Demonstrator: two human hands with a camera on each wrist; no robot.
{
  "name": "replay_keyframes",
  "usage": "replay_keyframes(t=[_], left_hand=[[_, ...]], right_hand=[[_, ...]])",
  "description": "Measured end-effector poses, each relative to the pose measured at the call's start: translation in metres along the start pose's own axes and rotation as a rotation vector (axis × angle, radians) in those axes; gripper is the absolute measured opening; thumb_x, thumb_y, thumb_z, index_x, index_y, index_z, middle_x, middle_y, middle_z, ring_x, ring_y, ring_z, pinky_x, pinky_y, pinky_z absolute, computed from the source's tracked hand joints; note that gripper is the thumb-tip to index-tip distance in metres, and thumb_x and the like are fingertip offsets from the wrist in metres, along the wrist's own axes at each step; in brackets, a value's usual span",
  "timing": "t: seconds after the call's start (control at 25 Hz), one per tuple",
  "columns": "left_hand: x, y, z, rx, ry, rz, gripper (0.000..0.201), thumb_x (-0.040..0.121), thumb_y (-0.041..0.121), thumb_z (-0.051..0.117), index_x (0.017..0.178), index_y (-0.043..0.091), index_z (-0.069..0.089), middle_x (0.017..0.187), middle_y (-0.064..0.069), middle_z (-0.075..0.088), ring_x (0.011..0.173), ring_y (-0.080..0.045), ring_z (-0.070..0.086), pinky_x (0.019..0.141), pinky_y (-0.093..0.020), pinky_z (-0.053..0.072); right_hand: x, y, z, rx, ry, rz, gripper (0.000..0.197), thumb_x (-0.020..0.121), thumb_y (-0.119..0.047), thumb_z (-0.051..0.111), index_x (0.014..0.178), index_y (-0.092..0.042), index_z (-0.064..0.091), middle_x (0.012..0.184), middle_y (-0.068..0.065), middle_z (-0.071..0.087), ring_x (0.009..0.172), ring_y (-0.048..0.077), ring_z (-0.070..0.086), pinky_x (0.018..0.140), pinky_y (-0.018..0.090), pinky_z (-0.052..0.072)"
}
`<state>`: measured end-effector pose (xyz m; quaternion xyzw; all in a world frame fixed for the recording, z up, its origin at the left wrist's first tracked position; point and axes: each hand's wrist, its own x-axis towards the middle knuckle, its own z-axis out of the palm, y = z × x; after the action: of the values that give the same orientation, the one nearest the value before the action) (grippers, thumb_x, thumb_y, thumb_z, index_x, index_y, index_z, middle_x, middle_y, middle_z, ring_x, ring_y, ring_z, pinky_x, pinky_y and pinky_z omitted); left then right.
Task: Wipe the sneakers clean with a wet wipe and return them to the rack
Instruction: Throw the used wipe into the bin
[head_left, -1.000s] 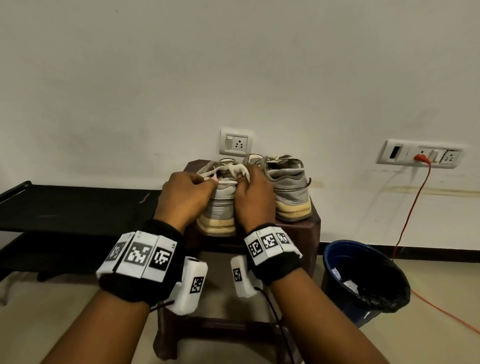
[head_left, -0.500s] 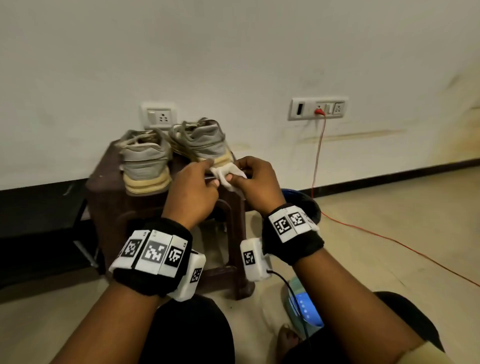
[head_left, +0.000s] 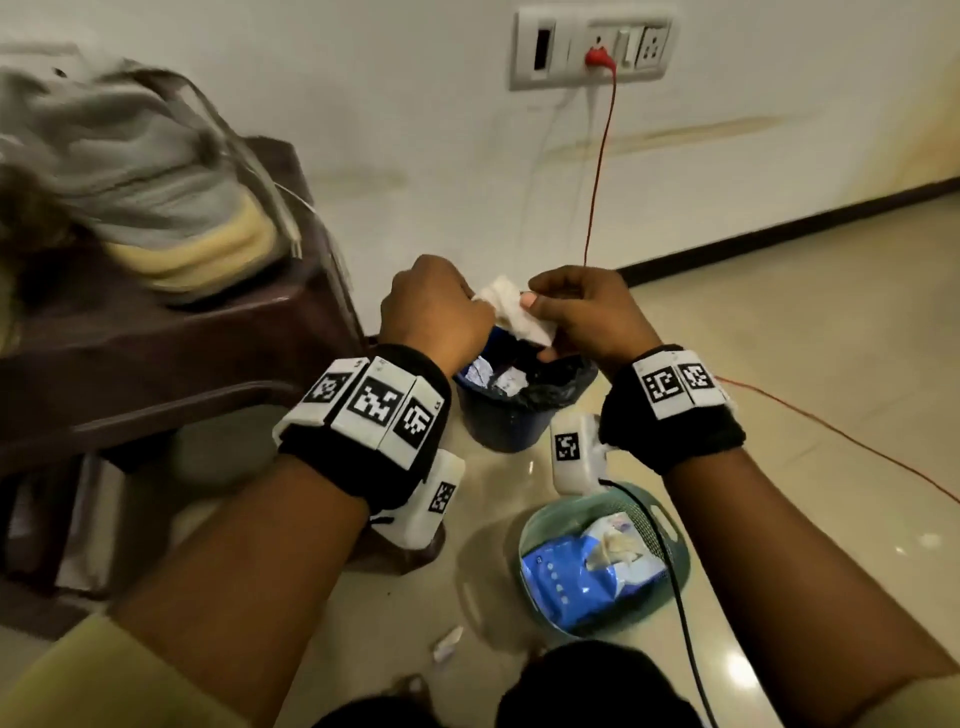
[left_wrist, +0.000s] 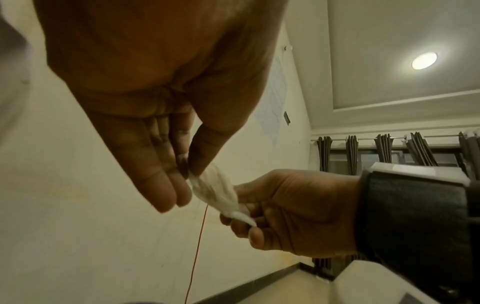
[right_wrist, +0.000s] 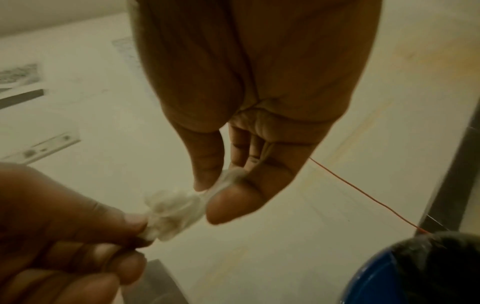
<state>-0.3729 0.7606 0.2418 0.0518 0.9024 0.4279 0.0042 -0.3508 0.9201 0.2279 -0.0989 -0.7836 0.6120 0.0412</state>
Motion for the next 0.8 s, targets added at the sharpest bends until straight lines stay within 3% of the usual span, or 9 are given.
replay_keyframes(t=[0.2,0.32,0.4,0.48,0.56,0.64,0.68,0.72,0.8], left_hand=[[0.069,-0.036,0.075,-0.077,-0.095,-0.181,0.023,0.061,0.027,0.059,0.067,0.008,0.069,0.066,-0.014,0.070,0.064,-0.033,0.070,0.063,-0.046,0.060],[0.093,-0.040,0.090,-0.148,-0.175,-0.377,0.013,0.070,0.019,0.063,0.066,0.007,0.064,0.066,-0.017,0.070,0.063,-0.033,0.071,0.062,-0.050,0.060],[0.109,-0.037,0.097,-0.238,-0.251,-0.557,0.013,0.081,0.010,0.063,0.068,0.009,0.061,0.076,-0.019,0.071,0.064,-0.030,0.070,0.063,-0.046,0.061],[0.123,-0.032,0.104,-0.391,-0.340,-0.788,0.014,0.090,0.002,0.053,0.078,0.008,0.057,0.081,-0.018,0.065,0.063,-0.026,0.062,0.060,-0.034,0.054],[0.132,-0.035,0.110,-0.505,-0.419,-0.906,0.014,0.093,-0.001,0.046,0.097,0.008,0.055,0.082,-0.017,0.057,0.067,-0.025,0.056,0.066,-0.034,0.052],[0.143,-0.044,0.115,-0.454,-0.453,-0.872,0.031,0.087,0.004,0.052,0.116,0.013,0.053,0.099,-0.018,0.061,0.087,-0.033,0.061,0.088,-0.049,0.051],[0.146,-0.050,0.114,-0.344,-0.455,-0.810,0.040,0.084,0.007,0.056,0.123,0.013,0.052,0.110,-0.019,0.062,0.098,-0.037,0.061,0.095,-0.049,0.049],[0.146,-0.052,0.110,-0.202,-0.469,-0.746,0.044,0.084,0.007,0.057,0.128,0.012,0.052,0.116,-0.019,0.062,0.104,-0.039,0.060,0.095,-0.044,0.049],[0.140,-0.049,0.101,-0.014,-0.518,-0.677,0.040,0.090,0.010,0.056,0.130,0.008,0.052,0.123,-0.015,0.061,0.110,-0.037,0.057,0.092,-0.035,0.045]], right_hand=[[0.071,0.087,-0.002,0.188,0.048,0.234,0.021,0.083,0.009,0.060,0.095,-0.008,0.065,0.088,0.014,0.066,0.077,0.029,0.066,0.064,0.041,0.059],[0.087,0.094,-0.004,0.159,0.041,0.352,0.023,0.081,0.011,0.061,0.093,-0.008,0.064,0.081,0.008,0.065,0.074,0.027,0.065,0.058,0.034,0.058],[0.099,0.092,-0.004,0.124,0.099,0.443,0.020,0.081,0.011,0.063,0.085,-0.009,0.063,0.080,0.009,0.065,0.074,0.027,0.065,0.058,0.034,0.059],[0.116,0.092,-0.001,0.102,0.174,0.548,0.021,0.081,0.010,0.063,0.077,-0.011,0.063,0.086,0.013,0.066,0.076,0.030,0.066,0.062,0.040,0.059],[0.131,0.097,0.004,0.060,0.233,0.614,0.017,0.082,0.007,0.062,0.082,-0.009,0.065,0.092,0.013,0.067,0.079,0.030,0.067,0.068,0.041,0.059],[0.143,0.102,0.007,-0.070,0.206,0.643,0.020,0.082,0.003,0.060,0.096,-0.009,0.068,0.098,0.011,0.070,0.087,0.028,0.067,0.081,0.036,0.056],[0.144,0.103,0.005,-0.162,0.176,0.656,0.023,0.082,0.000,0.060,0.102,-0.010,0.069,0.101,0.011,0.070,0.093,0.027,0.066,0.087,0.031,0.052],[0.144,0.099,0.003,-0.251,0.148,0.669,0.025,0.083,-0.003,0.060,0.105,-0.010,0.069,0.102,0.010,0.070,0.097,0.026,0.064,0.088,0.026,0.048],[0.136,0.088,-0.002,-0.358,0.101,0.678,0.025,0.084,-0.009,0.061,0.107,-0.012,0.070,0.106,0.010,0.070,0.102,0.028,0.063,0.088,0.028,0.046]])
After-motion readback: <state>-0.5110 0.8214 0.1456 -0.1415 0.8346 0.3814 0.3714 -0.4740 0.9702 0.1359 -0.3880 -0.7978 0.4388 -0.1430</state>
